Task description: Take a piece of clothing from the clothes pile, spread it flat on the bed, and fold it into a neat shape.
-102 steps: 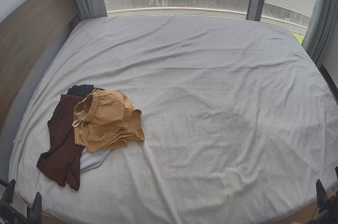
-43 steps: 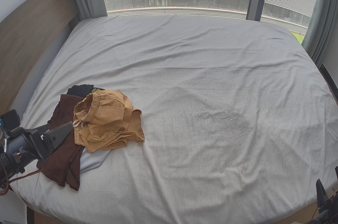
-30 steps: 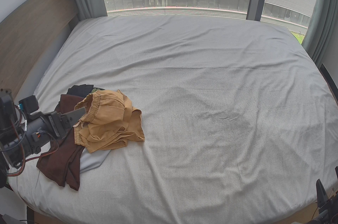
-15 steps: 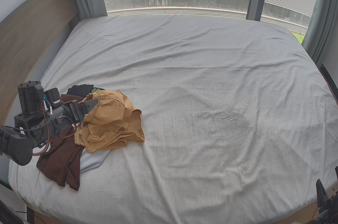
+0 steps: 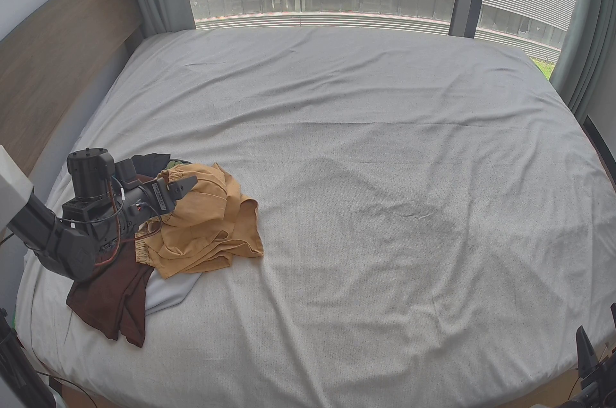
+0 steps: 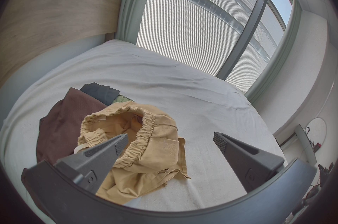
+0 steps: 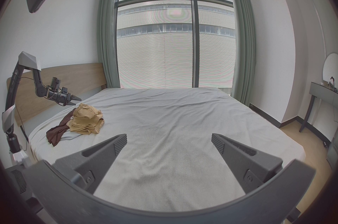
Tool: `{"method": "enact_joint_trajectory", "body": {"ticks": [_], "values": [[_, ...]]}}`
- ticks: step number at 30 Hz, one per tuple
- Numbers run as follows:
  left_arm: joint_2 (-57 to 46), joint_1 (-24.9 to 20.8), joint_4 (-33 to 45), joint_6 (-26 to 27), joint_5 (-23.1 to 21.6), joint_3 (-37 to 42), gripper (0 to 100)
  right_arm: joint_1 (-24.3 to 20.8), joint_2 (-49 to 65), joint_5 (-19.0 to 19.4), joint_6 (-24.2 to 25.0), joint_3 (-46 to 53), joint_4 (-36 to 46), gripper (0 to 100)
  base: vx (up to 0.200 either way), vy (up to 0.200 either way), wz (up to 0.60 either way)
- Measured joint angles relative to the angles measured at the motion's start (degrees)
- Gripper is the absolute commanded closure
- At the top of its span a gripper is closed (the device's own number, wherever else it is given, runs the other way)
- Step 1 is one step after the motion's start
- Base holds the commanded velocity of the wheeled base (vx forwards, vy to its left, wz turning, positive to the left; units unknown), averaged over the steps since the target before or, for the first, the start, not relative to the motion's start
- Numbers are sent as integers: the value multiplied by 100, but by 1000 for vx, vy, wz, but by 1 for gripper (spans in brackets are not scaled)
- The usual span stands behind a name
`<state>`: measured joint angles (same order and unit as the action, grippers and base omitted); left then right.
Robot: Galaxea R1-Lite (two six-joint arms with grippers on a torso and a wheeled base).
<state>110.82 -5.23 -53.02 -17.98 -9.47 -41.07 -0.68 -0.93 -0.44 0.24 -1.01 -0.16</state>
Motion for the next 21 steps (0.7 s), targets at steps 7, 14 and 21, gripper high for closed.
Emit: {"method": "enact_joint_trajectory", "body": {"ticks": [7, 14, 21], "values": [[404, 72, -13, -2, -201, -306, 0, 0, 0, 4, 0, 0, -5, 0, 0, 0, 0], [731, 112, -271, -152, -627, -516, 0, 0, 0, 1, 0, 0, -2, 0, 0, 0, 0], [1023, 77, -352, -178, -660, -697, 0, 0, 0, 0, 9, 0, 0, 0, 0, 0, 0]]}}
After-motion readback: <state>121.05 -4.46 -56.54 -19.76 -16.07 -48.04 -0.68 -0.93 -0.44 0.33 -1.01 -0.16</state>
